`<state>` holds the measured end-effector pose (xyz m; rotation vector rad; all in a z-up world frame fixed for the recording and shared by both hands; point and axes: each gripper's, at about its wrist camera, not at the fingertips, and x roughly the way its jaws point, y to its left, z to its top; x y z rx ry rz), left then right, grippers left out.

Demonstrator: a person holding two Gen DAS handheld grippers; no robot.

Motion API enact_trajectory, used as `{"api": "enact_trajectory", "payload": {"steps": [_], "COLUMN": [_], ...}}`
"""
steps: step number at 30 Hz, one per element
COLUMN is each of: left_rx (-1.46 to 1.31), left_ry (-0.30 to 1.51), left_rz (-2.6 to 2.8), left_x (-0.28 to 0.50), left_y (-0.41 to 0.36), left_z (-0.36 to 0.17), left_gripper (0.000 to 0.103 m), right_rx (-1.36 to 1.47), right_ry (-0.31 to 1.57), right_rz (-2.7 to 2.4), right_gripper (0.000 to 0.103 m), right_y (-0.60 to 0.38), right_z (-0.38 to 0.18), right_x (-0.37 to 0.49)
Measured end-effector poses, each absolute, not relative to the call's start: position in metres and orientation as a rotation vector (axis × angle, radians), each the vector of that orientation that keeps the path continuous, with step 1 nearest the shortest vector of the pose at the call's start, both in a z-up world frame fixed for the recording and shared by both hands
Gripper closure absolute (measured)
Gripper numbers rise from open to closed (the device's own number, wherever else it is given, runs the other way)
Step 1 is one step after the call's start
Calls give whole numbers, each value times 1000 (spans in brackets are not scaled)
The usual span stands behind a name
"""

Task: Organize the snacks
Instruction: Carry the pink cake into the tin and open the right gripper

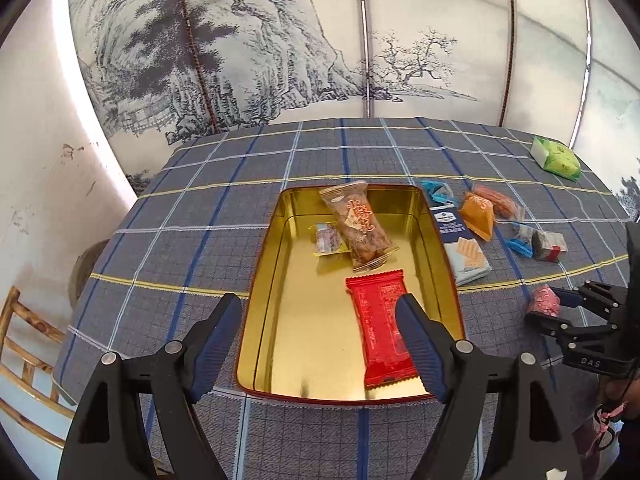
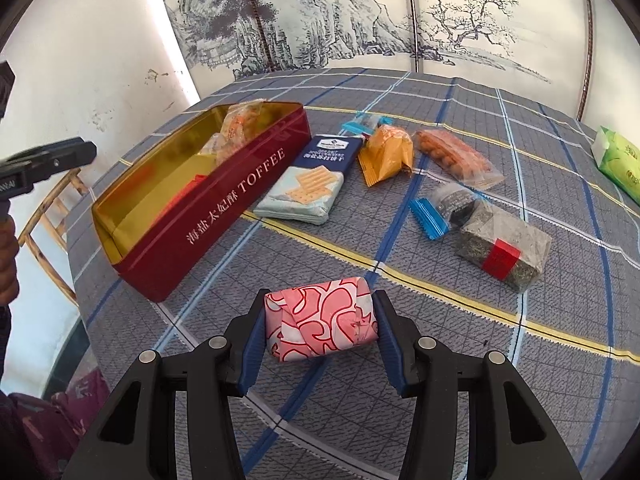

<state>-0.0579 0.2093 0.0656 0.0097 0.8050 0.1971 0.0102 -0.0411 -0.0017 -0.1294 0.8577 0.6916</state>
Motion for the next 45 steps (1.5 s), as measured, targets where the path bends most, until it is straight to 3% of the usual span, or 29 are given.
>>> {"api": "enact_trajectory", "payload": {"steps": [19, 33, 45], "left_rx": [0, 0, 10], "left_ry": [803, 786, 792], "left_rz": [264, 317, 342], "left_x": [-75, -93, -100], "left_y": [234, 261, 272], "left_z": [59, 63, 60], "left_gripper": [20, 15, 15], "right_rx": [-180, -324, -405], "right_ry": [777, 870, 950], "right_rz": [908, 991, 963], "right_gripper": [52, 52, 52], "right_y": [56, 170, 211], "right_z": [64, 53, 29], "right_x": [14, 47, 64]}}
